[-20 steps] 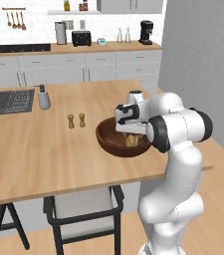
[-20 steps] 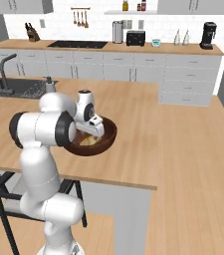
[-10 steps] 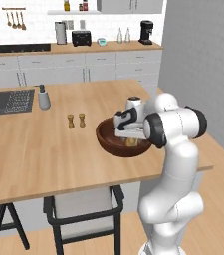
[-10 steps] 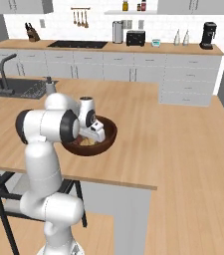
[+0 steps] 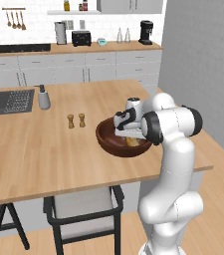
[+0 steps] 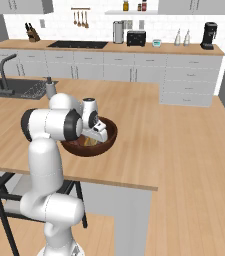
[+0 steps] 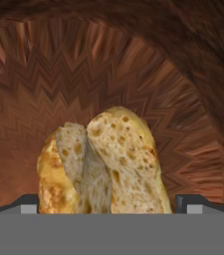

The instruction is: Place one bun and one sausage from the bowl on each plate.

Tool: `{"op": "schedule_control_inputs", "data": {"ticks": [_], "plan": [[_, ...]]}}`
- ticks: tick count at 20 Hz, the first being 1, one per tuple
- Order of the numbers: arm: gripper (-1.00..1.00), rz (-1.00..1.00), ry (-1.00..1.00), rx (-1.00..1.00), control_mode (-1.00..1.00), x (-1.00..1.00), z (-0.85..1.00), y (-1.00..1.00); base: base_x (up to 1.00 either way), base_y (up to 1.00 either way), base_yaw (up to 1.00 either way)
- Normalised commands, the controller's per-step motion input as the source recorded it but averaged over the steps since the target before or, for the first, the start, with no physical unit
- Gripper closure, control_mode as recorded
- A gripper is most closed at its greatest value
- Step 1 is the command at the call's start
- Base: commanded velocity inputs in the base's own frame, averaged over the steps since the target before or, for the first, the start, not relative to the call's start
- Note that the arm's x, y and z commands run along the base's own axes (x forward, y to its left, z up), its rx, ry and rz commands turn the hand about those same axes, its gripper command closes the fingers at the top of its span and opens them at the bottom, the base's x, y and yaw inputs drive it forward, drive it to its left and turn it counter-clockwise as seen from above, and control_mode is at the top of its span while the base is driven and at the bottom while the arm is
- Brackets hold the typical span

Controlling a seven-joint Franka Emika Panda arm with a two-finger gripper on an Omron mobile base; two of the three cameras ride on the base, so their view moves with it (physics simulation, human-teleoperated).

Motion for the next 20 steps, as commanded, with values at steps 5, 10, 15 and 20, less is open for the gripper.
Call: {"op": "schedule_control_inputs", "data": {"ticks": [5, 10, 15, 20], "plan": [[-1.00, 0.00, 0.00, 0.00, -1.00, 0.10, -0.02, 0.00, 0.00, 0.00, 0.00], [-1.00, 0.00, 0.00, 0.00, -1.00, 0.00, 0.00, 0.00, 0.00, 0.00, 0.00], [1.00, 0.00, 0.00, 0.00, -1.00, 0.00, 0.00, 0.00, 0.00, 0.00, 0.00], [1.00, 0.00, 0.00, 0.00, -1.00, 0.00, 0.00, 0.00, 0.00, 0.00, 0.00]]}}
